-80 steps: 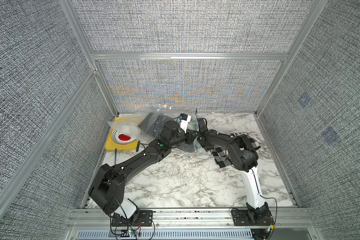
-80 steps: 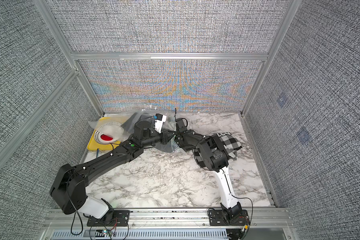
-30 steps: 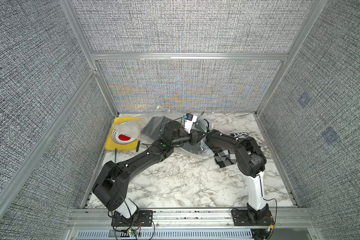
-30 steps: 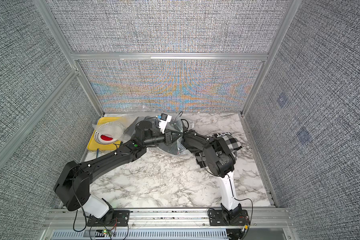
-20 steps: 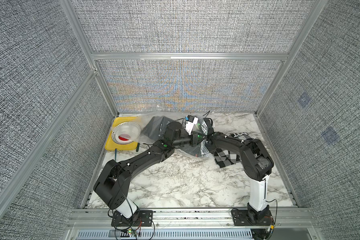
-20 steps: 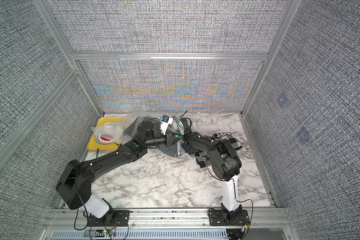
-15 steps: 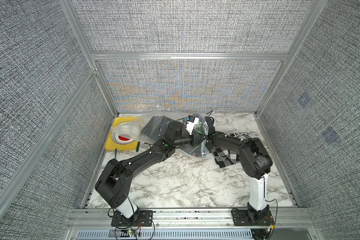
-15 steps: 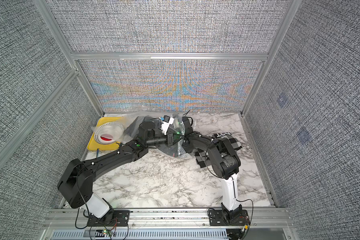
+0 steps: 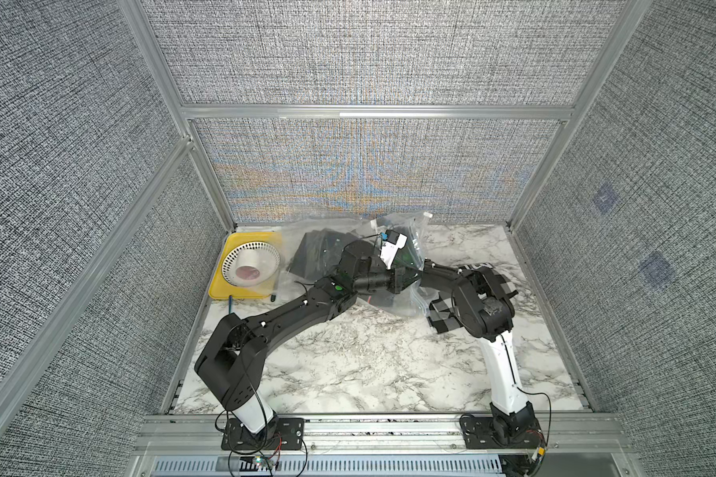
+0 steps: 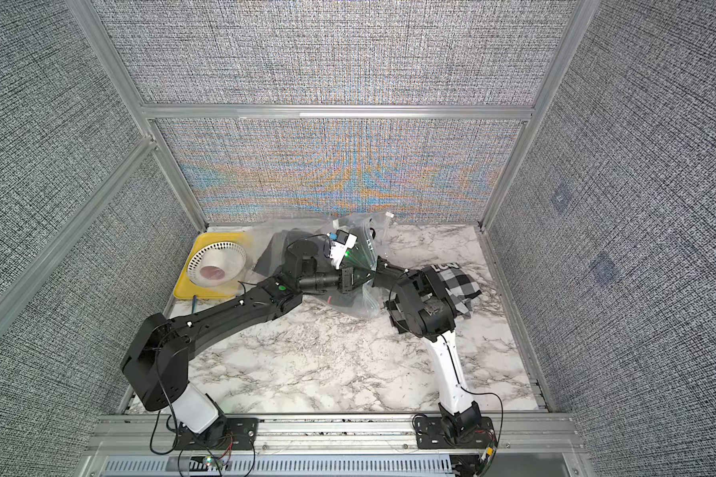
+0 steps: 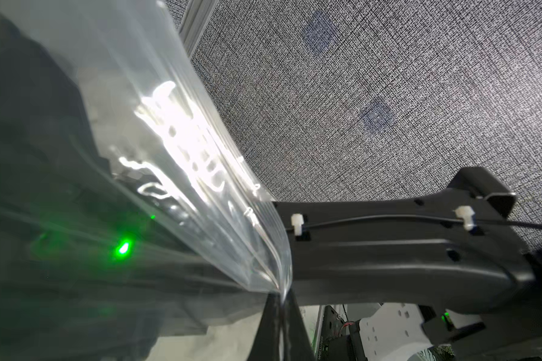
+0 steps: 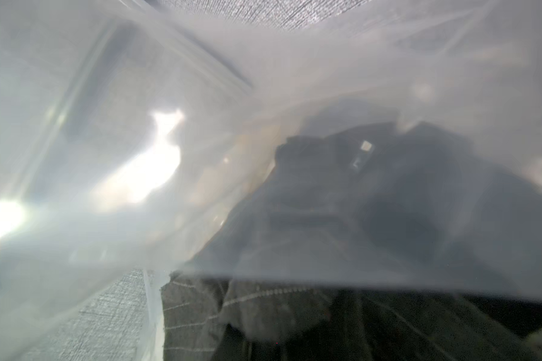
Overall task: Place the folded shirt into the vacuum bag
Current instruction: Adjust the vacuum bag at the center of the board.
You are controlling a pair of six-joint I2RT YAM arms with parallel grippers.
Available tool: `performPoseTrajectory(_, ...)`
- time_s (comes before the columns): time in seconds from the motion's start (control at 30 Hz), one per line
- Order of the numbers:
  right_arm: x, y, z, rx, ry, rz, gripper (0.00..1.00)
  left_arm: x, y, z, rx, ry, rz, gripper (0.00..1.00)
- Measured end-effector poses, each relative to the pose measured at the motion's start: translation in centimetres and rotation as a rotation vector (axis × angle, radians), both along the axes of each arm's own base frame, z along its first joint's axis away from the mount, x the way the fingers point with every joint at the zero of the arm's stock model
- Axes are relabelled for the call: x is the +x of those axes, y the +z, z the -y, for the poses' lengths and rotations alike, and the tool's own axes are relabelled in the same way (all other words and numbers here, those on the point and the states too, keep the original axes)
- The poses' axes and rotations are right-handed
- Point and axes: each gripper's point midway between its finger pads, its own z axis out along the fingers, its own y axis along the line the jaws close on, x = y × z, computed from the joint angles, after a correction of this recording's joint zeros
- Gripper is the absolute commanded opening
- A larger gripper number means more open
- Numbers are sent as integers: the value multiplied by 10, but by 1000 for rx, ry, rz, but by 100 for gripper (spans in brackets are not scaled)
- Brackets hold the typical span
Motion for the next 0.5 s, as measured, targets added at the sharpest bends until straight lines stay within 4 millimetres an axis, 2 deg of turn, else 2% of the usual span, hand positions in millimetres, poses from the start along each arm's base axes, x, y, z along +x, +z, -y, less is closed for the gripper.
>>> performPoseTrajectory(0.1,10,-4,-10,-8,2,-22,0,2,3,0,0,7,7,0)
performPoseTrajectory(0.27,24,-30,-16,-36,-17,-111,0,2,5,1,7,2,9,0)
performPoseTrajectory(0.33,28,-34,-18,-42,-22,-148,0,1,6,2,11,-3,13,0)
performPoseTrajectory(0.5,39,-12,-22,-29,-46,-130,0,-3,18,5,-2,-34,38,0)
